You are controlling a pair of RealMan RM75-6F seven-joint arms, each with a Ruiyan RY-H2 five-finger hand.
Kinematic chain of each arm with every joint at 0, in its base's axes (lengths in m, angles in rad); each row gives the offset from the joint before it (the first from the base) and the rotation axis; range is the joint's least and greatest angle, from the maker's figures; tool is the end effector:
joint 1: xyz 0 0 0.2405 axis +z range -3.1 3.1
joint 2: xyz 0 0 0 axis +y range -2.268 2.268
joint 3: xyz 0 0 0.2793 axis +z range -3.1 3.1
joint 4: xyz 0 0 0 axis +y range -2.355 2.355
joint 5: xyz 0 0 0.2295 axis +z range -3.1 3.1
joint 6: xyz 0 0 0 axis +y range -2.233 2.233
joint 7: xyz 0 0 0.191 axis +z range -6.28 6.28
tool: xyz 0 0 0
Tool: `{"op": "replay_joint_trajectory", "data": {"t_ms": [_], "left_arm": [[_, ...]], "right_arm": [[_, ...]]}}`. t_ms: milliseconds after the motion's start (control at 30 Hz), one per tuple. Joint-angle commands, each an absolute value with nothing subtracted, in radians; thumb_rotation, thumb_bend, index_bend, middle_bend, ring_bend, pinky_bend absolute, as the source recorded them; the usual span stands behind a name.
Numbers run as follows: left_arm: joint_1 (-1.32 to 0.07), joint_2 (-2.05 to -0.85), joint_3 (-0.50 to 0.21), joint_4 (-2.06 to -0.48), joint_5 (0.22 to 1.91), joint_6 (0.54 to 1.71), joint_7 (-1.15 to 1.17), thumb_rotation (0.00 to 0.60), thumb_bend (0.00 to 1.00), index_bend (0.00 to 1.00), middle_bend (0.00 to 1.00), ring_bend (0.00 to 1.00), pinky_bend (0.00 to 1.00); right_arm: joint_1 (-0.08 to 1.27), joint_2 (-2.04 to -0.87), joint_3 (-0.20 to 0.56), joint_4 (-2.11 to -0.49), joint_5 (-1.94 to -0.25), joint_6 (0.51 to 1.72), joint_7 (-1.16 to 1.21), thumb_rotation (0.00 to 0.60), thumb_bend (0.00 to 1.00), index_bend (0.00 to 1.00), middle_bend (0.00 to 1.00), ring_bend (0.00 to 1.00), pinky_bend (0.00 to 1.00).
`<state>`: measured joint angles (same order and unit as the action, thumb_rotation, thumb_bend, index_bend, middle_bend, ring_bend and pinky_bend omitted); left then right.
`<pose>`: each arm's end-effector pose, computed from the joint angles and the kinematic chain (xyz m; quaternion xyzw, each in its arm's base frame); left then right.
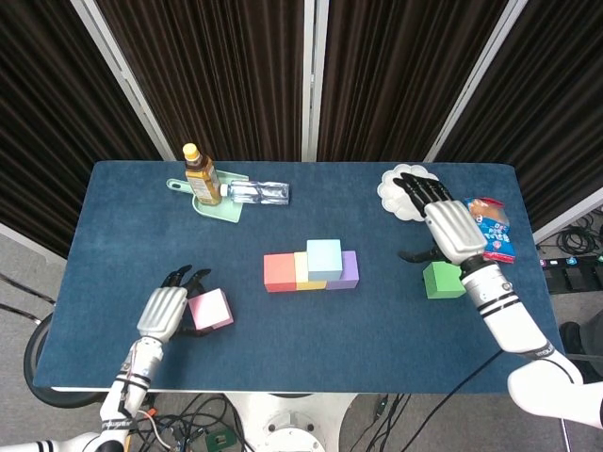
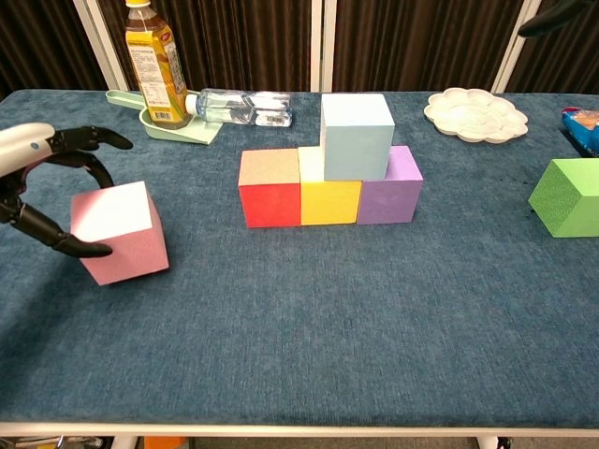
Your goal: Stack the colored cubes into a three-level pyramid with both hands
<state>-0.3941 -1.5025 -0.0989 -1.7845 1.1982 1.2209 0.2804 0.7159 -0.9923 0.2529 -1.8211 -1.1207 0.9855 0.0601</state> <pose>-0.2011 0.2960 -0.0238 -0.6229 -0.5121 -0.4165 0.4199 -0.1409 -0.4198 0.1375 0.6618 -0.4220 0.4659 0.4085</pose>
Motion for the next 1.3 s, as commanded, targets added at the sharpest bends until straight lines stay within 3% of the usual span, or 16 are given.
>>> {"op": "replay_joint_trajectory", "data": {"t_ms": [33, 467, 867, 1067, 1300], "left_arm": [[-0.399, -1.472, -0.117, -1.794, 1.220, 1.219, 0.241, 0.600, 0.02, 0.15, 0.46, 0.07, 0.11], [-0.546, -1.226, -0.255, -1.912, 1.196, 1.021, 0.144, 0.600, 0.02, 0.15, 0.45, 0.09, 0.15], [-0.770, -1.308, -0.317, -1.903, 0.984, 0.866, 0.248, 0.600, 0.02, 0.15, 0.45, 0.09, 0.15], [-0.857, -1.390, -0.321, -1.823, 0.890, 0.871, 0.300, 0.600, 0.02, 0.15, 0.45, 0.09, 0.15], [-0.901, -1.403, -0.312, -1.766, 0.825, 0.882, 0.330, 0.600, 0.02, 0.15, 0.46, 0.09, 0.15]], "right_arm": [[0.693, -0.973, 0.259, -1.825, -1.132, 1.003, 0.085, 0.600, 0.00, 0.00, 0.00, 0.00, 0.00], [0.551, -0.867, 0.209, -1.824, -1.273, 1.083, 0.190, 0.600, 0.00, 0.00, 0.00, 0.00, 0.00], [0.488, -0.852, 0.192, -1.835, -1.358, 1.148, 0.234, 0.600, 0.00, 0.00, 0.01, 0.00, 0.00], [0.484, -0.854, 0.187, -1.850, -1.392, 1.155, 0.200, 0.600, 0.00, 0.00, 0.01, 0.00, 0.00], [0.472, -0.867, 0.178, -1.869, -1.434, 1.178, 0.175, 0.600, 0.00, 0.00, 0.01, 0.00, 0.00]]}}
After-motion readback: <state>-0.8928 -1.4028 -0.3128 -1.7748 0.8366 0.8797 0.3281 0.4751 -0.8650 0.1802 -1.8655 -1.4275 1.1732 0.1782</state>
